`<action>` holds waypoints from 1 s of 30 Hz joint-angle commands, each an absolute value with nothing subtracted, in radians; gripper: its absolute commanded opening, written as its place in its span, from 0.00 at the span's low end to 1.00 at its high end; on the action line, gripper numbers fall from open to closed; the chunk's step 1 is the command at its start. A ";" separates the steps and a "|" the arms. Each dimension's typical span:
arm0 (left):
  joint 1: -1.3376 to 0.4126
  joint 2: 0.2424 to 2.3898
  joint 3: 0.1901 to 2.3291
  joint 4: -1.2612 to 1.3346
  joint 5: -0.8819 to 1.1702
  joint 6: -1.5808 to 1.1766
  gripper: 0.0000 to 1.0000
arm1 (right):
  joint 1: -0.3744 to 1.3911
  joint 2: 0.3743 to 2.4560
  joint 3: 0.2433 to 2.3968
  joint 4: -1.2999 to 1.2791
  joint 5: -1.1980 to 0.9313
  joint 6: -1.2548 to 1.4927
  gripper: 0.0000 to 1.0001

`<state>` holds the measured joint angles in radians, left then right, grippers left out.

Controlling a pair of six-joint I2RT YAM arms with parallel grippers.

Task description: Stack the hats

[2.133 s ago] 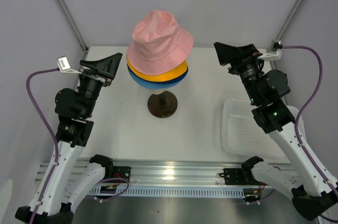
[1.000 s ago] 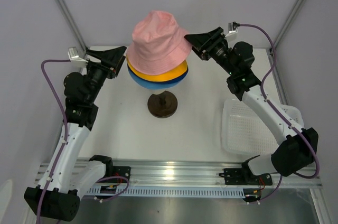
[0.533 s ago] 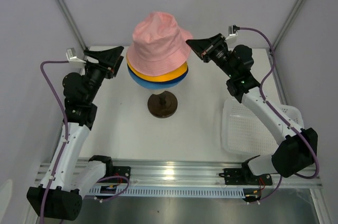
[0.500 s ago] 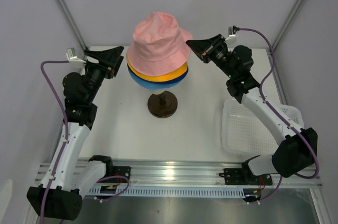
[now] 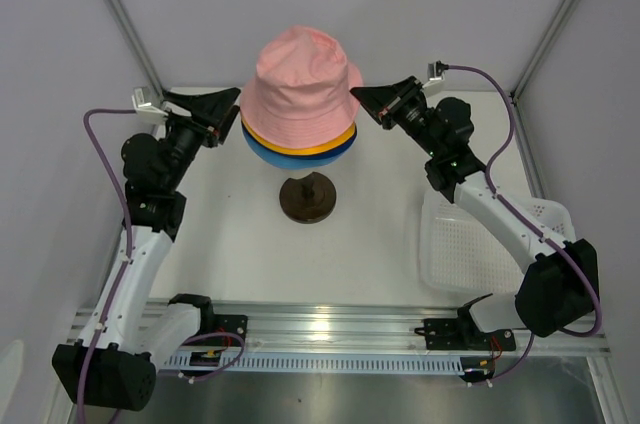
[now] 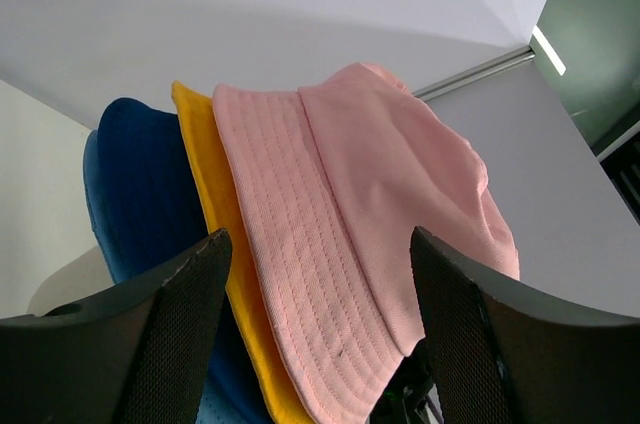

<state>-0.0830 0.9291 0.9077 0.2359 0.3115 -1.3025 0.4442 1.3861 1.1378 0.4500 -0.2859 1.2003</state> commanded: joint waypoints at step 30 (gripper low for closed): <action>-0.072 1.009 0.971 0.230 0.448 -1.252 0.01 | 0.485 1.351 0.983 0.499 -0.232 1.203 0.00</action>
<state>-0.0784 1.0248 0.9340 0.2718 0.4240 -1.3121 0.4732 1.3758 1.0306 0.5247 -0.2474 1.2201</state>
